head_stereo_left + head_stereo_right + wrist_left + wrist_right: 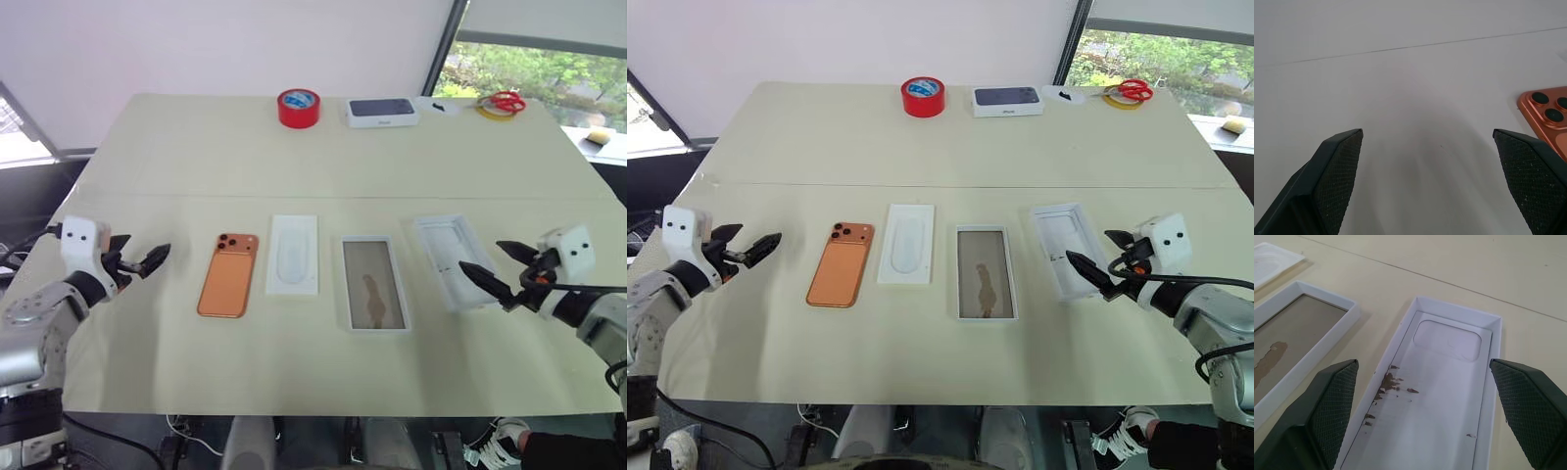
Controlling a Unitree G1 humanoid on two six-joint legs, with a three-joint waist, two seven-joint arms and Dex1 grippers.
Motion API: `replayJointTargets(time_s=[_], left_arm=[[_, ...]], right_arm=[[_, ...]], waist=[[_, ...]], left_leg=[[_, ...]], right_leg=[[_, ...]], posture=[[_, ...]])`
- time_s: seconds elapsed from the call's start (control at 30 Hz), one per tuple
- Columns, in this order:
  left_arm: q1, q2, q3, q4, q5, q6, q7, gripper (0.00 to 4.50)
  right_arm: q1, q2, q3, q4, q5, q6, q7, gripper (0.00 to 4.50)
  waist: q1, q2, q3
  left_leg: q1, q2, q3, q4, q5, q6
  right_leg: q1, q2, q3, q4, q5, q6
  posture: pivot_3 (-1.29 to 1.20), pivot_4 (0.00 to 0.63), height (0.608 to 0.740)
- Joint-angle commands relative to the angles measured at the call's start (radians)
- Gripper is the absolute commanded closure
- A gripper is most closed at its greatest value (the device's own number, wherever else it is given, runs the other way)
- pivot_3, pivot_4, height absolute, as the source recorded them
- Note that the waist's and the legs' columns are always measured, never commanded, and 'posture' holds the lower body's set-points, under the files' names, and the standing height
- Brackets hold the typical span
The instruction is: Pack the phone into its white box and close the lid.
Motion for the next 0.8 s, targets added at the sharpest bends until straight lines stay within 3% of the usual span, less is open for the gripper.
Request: replayJointTargets(time_s=[0.03,0.43,0.67,0.8], left_arm=[[0.008,0.004,0.027,-0.037,-0.016,-0.006,0.002,0.03],[0.01,-0.042,-0.026,-0.198,-0.07,0.07,0.023,0.03],[-0.058,-0.121,-0.225,-0.42,-0.24,0.292,0.01,0.03],[-0.139,-0.21,-0.282,-0.462,-0.273,0.448,0.166,0.03]], right_arm=[[-0.009,-0.004,-0.015,-0.028,0.013,-0.007,0.004,0.01],[-0.046,-0.019,0.021,-0.07,0.027,0.009,0.022,0.01],[-0.158,0.016,0.138,-0.157,0.044,0.039,-0.019,0.01],[-0.182,0.025,0.173,-0.166,0.043,0.041,-0.018,0.01]], waist=[[-0.001,0.0,0.0],[0.0,0.0,0.0],[0.0,0.0,0.0],[0.002,0.0,0.0]], left_leg=[[0.0,0.0,0.0,0.0,0.0,0.0],[0.0,0.0,0.0,0.0,0.0,0.0],[0.0,0.0,0.0,0.0,0.0,0.0],[0.0,-0.001,-0.001,0.001,0.0,0.0]], right_leg=[[0.0,0.0,0.0,0.0,0.0,0.0],[0.0,0.0,0.0,0.0,0.0,0.0],[0.001,0.0,0.0,0.0,0.0,0.0],[0.002,0.0,0.0,0.0,0.0,0.0]], posture=[[0.0,0.15,0.73],[0.0,0.15,0.73],[0.0,0.15,0.73],[0.0,0.15,0.73]])
